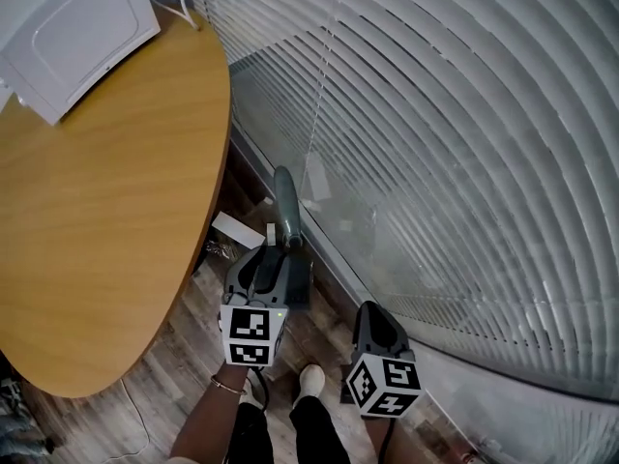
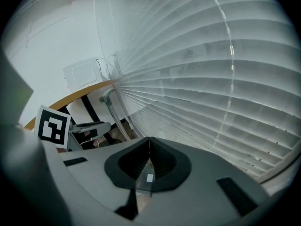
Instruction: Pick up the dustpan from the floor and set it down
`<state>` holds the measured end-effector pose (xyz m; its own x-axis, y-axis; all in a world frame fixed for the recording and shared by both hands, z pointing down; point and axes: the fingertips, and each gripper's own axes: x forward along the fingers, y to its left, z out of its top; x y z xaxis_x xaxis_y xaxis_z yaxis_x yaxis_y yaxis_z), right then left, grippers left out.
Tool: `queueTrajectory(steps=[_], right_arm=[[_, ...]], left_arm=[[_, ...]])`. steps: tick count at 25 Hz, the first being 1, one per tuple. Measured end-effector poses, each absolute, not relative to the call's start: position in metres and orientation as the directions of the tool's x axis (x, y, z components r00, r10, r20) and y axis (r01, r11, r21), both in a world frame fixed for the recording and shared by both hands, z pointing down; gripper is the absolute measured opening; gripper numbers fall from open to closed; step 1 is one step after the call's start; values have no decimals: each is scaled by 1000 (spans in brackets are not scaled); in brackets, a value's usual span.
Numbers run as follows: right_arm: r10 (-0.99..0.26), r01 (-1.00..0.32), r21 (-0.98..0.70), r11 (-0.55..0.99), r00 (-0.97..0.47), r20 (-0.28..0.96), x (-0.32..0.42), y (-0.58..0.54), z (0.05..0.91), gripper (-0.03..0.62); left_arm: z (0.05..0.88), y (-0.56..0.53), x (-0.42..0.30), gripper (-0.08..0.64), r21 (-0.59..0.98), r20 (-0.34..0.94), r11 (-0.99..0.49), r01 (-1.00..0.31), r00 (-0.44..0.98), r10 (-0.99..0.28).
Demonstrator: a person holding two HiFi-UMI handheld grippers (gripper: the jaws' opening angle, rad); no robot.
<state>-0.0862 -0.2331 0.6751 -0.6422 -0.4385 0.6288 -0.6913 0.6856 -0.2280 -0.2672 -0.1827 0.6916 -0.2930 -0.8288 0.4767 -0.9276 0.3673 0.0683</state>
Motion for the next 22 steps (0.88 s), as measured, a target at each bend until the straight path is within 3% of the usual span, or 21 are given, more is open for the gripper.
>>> queueTrajectory(steps=[9,22], right_arm=[[-443,-668,-208,714,-662,604,-89,-224,616,32],[-446,-594,-217,774,-756,480,-84,-218,470,32]], left_arm=[[625,-133,-215,156,164,458,359,-919,-251,-853],[427,-80,-224,89,138,297,492,-859,-438,-848]])
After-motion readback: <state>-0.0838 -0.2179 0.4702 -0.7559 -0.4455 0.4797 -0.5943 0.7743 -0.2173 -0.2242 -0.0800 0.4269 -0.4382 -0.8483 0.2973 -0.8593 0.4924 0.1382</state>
